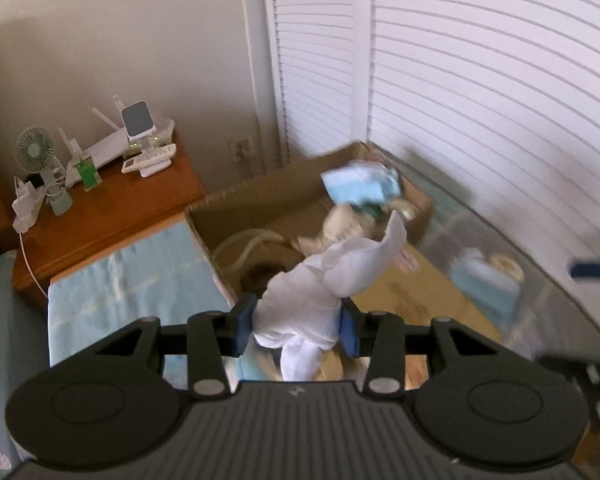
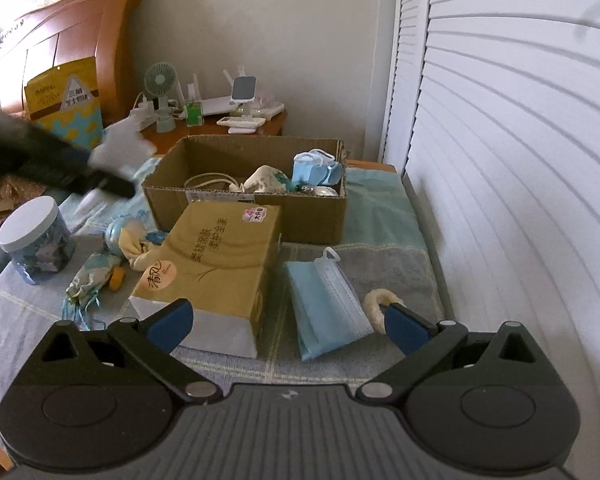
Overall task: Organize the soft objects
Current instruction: 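Carry the white cloth with the left tool and release it into the box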
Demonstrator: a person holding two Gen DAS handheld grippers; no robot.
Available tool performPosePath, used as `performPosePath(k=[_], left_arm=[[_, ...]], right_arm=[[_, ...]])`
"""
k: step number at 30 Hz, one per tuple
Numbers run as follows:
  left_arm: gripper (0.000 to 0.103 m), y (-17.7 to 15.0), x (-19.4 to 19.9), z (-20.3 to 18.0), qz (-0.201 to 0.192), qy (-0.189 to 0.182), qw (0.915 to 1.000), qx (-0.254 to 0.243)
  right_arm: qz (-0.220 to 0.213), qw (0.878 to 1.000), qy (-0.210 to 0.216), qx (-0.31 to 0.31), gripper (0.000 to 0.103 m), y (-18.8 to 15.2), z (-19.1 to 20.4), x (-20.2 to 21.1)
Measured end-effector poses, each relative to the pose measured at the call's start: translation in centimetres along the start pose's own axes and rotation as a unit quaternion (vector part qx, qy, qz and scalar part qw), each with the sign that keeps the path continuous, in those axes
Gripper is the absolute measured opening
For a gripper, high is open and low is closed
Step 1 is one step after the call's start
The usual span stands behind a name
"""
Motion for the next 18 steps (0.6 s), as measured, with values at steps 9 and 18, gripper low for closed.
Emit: performPosePath(k=[9, 18], left_arm=[[0.043, 5.1, -6.9, 1.6, 0.009, 0.05, 0.9987, 0.01], [0.087, 5.2, -8.0, 3.1, 0.004, 0.06, 0.9972, 0.045]], right_arm=[[-0.012, 1.0, -0.003, -0.013, 0.103, 0.2, -0.8, 0.8], [0.001, 1.0, -0.004, -0.022, 0.103, -0.7, -1.2, 0.3]])
Point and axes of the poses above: each gripper's, at about its wrist camera, not at the fingertips, and x roughly against the way its jaws point, z to its left, y to its top, the point moved 8 cm from there along -x, roughly the way its jaws point, and after that the axes turned 10 degrees about x, right-handed, at the moved point
